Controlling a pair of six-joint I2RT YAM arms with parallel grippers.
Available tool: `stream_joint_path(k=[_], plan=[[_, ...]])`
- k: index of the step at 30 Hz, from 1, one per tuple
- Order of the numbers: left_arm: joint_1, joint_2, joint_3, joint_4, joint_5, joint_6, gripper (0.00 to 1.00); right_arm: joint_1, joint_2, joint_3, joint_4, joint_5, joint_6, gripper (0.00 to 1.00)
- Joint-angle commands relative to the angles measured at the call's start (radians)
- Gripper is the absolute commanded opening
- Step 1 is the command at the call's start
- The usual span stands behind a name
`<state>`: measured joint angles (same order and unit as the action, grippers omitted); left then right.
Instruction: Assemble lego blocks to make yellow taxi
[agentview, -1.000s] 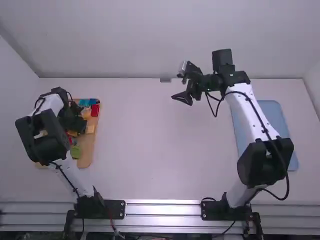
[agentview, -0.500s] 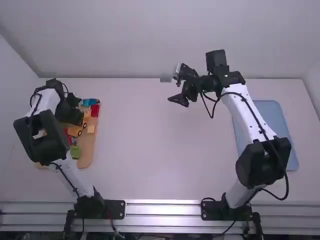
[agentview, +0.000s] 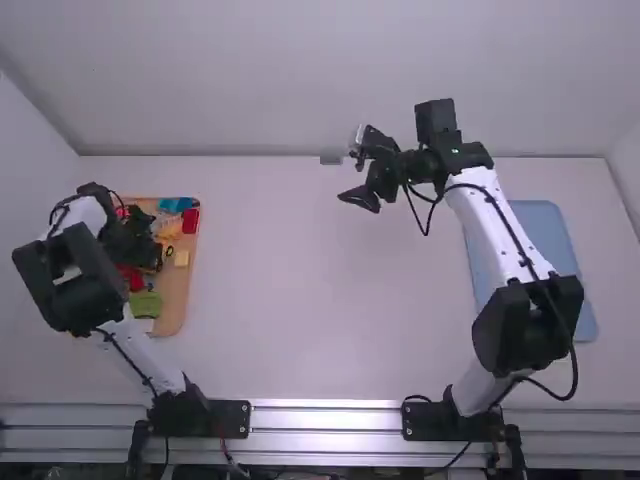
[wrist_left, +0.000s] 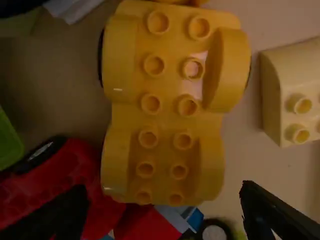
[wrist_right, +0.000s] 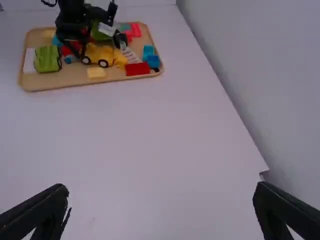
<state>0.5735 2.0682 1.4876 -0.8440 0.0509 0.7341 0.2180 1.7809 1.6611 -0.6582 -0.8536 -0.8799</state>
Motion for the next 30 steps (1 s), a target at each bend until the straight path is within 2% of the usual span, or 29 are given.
stream_joint_path(k=[1,5,13,20,22,30], plan=[[-0.013,0.008,-0.033,0.021,0.045,0.022,0.81,0.005,-0.029,0.027,-0.002,-0.013,0.001,0.99],[-0.024,0.008,-0.064,0.074,0.035,0.022,0.76,0.005,-0.029,0.027,0.0,-0.008,0.001,0.99],[-0.013,0.008,-0.069,0.066,-0.013,-0.005,0.58,0.003,-0.029,0.027,-0.002,-0.009,0.0,0.99],[-0.024,0.008,-0.06,0.074,-0.019,-0.059,0.49,-0.004,-0.029,0.027,-0.004,-0.01,0.001,0.99],[-0.024,0.008,-0.044,0.066,-0.037,-0.092,0.49,-0.004,-0.029,0.027,-0.005,-0.009,0.0,0.99],[-0.031,-0.023,0.158,-0.163,-0.031,-0.254,0.46,-0.016,-0.029,0.027,-0.002,-0.011,0.0,0.99]])
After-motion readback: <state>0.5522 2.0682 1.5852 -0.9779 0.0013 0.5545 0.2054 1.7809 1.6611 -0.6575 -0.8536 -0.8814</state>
